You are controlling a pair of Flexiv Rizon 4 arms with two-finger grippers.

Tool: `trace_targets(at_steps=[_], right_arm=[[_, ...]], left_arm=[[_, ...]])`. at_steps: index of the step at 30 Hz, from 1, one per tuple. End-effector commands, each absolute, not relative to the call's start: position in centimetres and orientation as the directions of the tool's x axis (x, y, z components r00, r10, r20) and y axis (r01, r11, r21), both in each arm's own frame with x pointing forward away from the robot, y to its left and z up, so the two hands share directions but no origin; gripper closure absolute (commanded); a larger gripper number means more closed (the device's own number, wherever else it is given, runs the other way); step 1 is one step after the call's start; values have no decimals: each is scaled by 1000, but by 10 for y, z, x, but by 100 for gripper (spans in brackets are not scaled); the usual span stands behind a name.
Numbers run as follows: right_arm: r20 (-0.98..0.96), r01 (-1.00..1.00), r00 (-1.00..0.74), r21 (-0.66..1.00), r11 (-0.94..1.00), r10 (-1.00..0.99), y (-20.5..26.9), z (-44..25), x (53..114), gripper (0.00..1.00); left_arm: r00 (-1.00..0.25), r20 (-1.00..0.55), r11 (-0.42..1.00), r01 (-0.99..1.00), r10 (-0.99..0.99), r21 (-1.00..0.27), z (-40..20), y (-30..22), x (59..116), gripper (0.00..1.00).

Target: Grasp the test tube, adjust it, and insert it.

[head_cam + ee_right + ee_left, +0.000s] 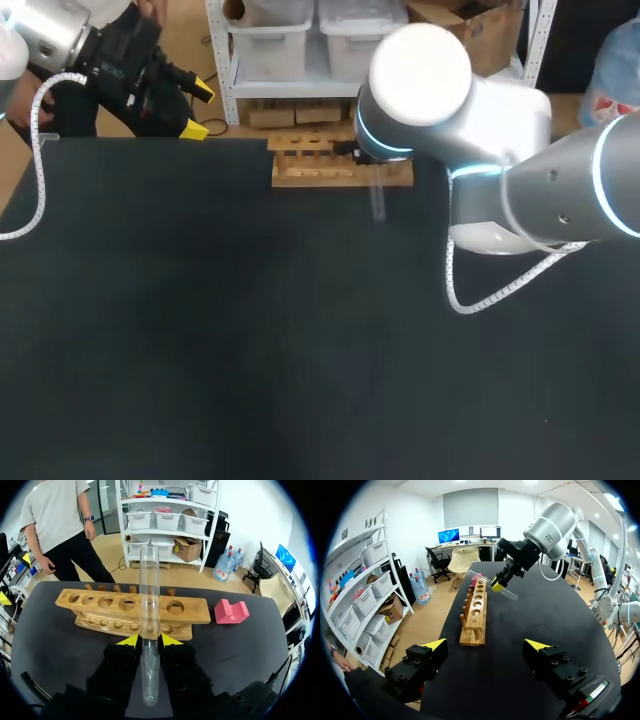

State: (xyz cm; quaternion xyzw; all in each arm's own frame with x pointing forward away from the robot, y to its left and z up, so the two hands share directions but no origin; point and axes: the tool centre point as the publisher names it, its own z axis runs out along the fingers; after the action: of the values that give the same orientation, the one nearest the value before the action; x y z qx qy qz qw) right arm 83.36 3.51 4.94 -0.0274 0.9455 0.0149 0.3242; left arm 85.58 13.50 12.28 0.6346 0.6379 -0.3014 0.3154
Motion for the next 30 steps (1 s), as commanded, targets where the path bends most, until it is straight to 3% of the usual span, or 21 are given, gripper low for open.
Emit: trace_targets(at_steps=[1, 21, 30], right_arm=[[-625, -59, -779, 12, 998, -38, 28, 59, 819, 100], [-591, -74, -805, 13, 997, -52, 26, 67, 805, 100], [-691, -58, -723, 60, 997, -1, 6, 98, 784, 100]], left_arm=[[6, -784, 15, 1000, 621, 19, 123, 135, 854, 0], [6, -784, 15, 1000, 621, 19, 123, 135, 854, 0], [6, -784, 15, 1000, 621, 19, 123, 135, 854, 0]])
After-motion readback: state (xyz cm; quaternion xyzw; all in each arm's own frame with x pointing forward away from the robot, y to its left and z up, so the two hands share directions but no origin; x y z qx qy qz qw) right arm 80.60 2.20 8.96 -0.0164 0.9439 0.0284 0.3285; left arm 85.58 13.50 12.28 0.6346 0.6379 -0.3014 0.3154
